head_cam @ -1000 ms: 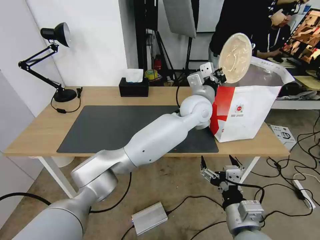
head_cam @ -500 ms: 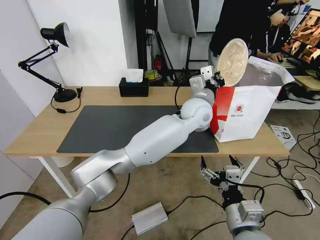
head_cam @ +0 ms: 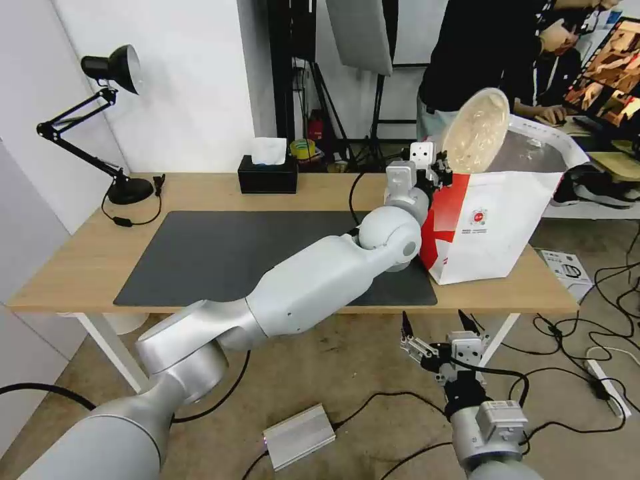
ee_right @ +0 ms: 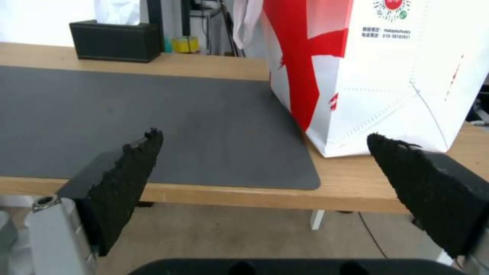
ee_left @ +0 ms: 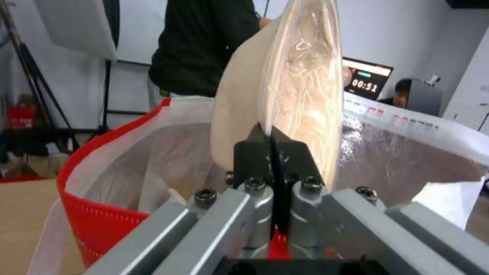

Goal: Pick up the trash from the table and place it into the takeout bag.

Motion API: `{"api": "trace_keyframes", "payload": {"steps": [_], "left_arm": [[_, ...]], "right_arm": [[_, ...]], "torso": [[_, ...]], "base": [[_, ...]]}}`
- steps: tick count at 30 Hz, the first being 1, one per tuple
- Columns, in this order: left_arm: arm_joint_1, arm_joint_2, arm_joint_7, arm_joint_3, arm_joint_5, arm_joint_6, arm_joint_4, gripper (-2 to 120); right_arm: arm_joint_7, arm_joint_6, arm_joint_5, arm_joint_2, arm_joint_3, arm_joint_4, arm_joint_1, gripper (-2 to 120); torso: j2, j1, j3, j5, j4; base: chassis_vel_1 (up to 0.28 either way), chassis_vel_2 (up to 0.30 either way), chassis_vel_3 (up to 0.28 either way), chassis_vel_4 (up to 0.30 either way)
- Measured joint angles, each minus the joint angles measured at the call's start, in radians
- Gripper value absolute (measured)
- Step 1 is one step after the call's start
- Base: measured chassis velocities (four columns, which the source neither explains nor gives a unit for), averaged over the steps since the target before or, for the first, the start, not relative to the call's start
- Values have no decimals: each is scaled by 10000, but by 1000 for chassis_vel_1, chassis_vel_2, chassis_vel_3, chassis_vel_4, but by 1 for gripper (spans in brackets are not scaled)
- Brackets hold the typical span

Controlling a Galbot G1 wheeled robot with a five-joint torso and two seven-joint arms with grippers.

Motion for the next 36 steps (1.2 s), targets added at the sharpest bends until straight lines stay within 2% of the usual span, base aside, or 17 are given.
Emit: {"api": "trace_keyframes", "payload": {"steps": [7,9,12,13,16,17,19,20,21,22,23,24,25,26,28,32,36], "left_arm": [[-48,51,143,25,184,-51,9,0],[-63,61,150,26,185,-55,2,4],[-105,109,156,51,183,-63,-49,17],[-105,109,156,51,183,-63,-49,17],[-110,123,147,37,165,-96,-61,32],[-110,123,147,37,165,-96,-61,32],[-113,170,122,1,-1,-75,-184,42],[-113,170,122,1,-1,-75,-184,42],[-113,205,98,-13,-115,-51,-286,51],[-113,205,98,-13,-115,-51,-286,51],[-113,224,93,-21,-134,-50,-342,55],[-113,255,88,-54,-140,-50,-432,69],[-114,267,86,-74,-141,-56,-452,74],[-114,267,86,-74,-141,-56,-452,74],[-115,298,68,-149,-126,-110,-564,85],[-116,455,-143,-195,-85,-210,-963,97],[-15,722,-391,-247,79,-275,-1360,99]], "right_arm": [[0,0,0,0,0,0,0,100],[0,0,0,0,0,0,0,100],[0,0,0,0,0,0,0,100],[0,0,0,0,0,0,0,100],[0,0,0,0,0,0,0,100],[0,0,0,0,0,0,0,100],[0,0,0,0,0,0,0,100],[0,0,0,0,0,0,0,100],[0,0,0,0,0,0,0,100],[0,0,0,0,0,0,0,100],[0,0,0,0,0,0,0,100],[0,0,0,0,0,0,0,100],[0,0,0,0,0,0,0,100],[0,0,0,0,0,0,0,100],[0,0,0,0,0,0,0,100],[0,0,0,0,0,0,0,100],[0,0,0,0,0,0,0,100]], "torso": [[0,0,0,0,0],[0,0,0,0,0],[0,0,0,0,0],[0,0,0,0,0],[0,0,0,-1,0],[0,0,0,-1,0],[0,1,0,0,1],[0,1,0,0,1],[0,0,0,0,0],[0,0,0,0,0],[0,0,0,0,0],[0,1,0,0,0],[0,0,0,0,0],[0,0,0,0,0],[0,0,0,0,0],[1,0,0,0,-1],[0,0,0,-1,0]], "base": [[0,0,0,0],[0,0,0,0],[0,0,0,0],[0,0,0,0],[0,0,0,0],[0,0,0,0],[0,0,0,0],[0,0,0,0],[0,0,0,0],[0,0,0,0],[0,0,0,0],[0,0,0,0],[0,0,0,0],[0,0,0,0],[0,0,0,0],[0,0,0,0],[0,0,0,0]]}}
